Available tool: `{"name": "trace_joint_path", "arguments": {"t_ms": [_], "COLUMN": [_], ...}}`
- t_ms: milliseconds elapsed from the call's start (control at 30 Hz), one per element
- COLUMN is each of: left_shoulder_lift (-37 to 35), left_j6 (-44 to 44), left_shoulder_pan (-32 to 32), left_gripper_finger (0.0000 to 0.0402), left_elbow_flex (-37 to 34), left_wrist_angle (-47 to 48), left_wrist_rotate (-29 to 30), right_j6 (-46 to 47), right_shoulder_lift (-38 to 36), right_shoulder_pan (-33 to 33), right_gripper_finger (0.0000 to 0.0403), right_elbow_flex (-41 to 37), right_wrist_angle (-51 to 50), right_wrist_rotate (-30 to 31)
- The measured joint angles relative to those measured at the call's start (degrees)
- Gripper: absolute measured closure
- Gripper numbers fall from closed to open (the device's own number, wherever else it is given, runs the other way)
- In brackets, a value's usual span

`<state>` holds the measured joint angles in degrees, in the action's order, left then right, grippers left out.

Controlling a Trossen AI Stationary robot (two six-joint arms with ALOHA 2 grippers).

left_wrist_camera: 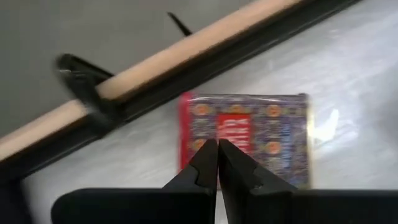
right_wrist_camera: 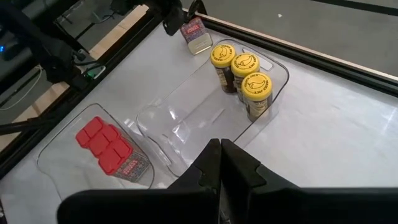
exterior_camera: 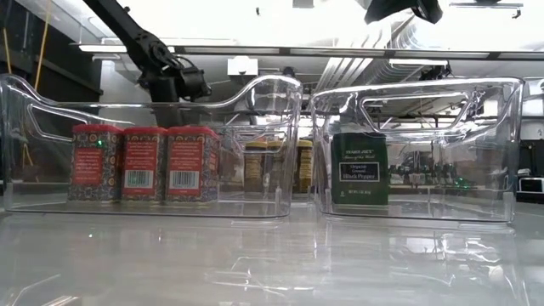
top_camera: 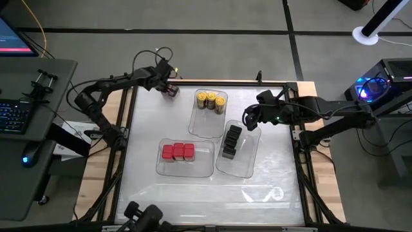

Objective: Sort spices by type
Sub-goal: Put the red seasoning can into the left transparent bin

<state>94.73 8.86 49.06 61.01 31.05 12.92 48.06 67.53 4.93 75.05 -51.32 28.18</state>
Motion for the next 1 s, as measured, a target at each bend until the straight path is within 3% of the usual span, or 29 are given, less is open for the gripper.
{"name": "trace_joint_path", "arguments": {"t_ms": [333,633,800,1000], "left_shoulder_lift": [3.50,2.16,-0.14,-3.79], "left_j6": [0.45,-1.44,1.20,9.87], "left_shoulder_pan": [-0.41,-3.51,-9.17,-20.66], "left_gripper_finger": [0.0401,0.0401,0.0401,0.0401], "left_elbow_flex": [-0.02,0.28,-0.07,-0.22], "left_wrist_angle": [-3.13,15.08,23.82,24.53], "left_wrist_rotate": [-2.45,-3.76,-5.78,-11.71], "right_j6": [1.36,0.77,-0.35,-1.18], "right_shoulder_lift": [0.00,0.00,0.00,0.00], "right_shoulder_pan": [0.00,0.00,0.00,0.00], "right_gripper_finger": [0.0402,0.0402,0.0402,0.0402], "right_elbow_flex": [0.00,0.00,0.00,0.00], "right_wrist_angle": [0.55,1.05,1.15,1.19], "right_wrist_rotate": [0.66,0.72,0.74,0.79]}}
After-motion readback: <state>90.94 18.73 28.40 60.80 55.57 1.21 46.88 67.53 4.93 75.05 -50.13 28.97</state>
